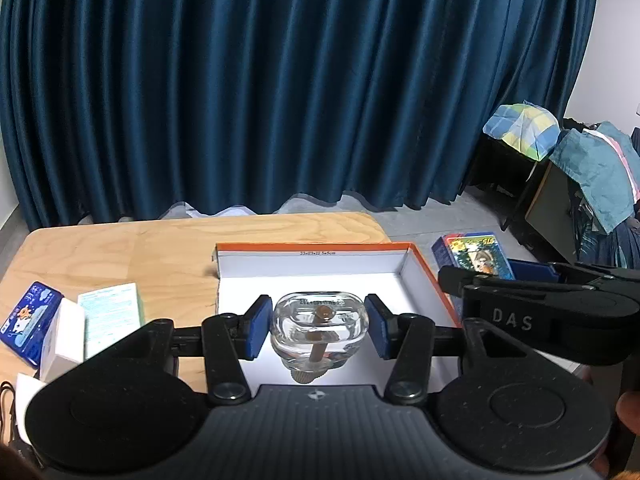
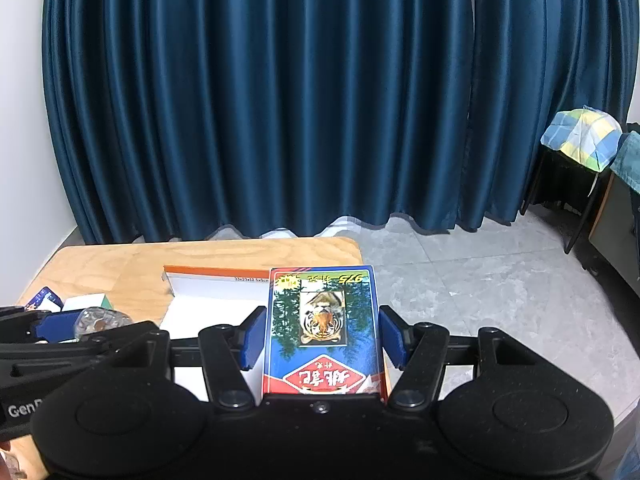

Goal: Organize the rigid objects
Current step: 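Carry the glass bottle and tiger card box over the white tray with both tools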

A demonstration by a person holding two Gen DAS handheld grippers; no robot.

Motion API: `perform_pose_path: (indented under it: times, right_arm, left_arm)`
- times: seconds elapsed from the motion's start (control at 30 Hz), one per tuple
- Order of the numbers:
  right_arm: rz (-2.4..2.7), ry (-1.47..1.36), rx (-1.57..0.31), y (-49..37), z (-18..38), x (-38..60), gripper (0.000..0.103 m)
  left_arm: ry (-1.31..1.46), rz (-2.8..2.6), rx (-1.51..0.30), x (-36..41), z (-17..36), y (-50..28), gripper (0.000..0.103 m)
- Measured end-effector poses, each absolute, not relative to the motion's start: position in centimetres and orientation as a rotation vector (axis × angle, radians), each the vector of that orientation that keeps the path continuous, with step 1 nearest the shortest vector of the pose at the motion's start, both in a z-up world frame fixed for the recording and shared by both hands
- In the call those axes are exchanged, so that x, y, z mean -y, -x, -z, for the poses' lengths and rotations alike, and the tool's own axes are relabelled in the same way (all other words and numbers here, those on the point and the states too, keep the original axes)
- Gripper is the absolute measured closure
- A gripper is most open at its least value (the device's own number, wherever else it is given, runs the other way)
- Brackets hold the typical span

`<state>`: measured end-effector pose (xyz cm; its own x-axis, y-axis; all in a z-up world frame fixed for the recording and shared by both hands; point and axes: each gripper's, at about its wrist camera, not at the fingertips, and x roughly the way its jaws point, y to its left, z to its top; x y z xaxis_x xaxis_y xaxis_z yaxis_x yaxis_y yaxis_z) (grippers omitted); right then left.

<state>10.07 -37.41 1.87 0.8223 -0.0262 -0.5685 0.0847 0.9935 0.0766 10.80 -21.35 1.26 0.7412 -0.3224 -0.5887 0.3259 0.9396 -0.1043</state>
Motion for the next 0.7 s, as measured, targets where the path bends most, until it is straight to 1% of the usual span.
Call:
perform_pose_path:
  times: [0.7]
  right_arm:
    - [0.071, -0.099, -0.633, -12.0, -1.0, 37.5, 0.032]
  left_arm:
    - [-0.010, 0.347, -0.672, 22.1, -0.3, -12.3, 0.052]
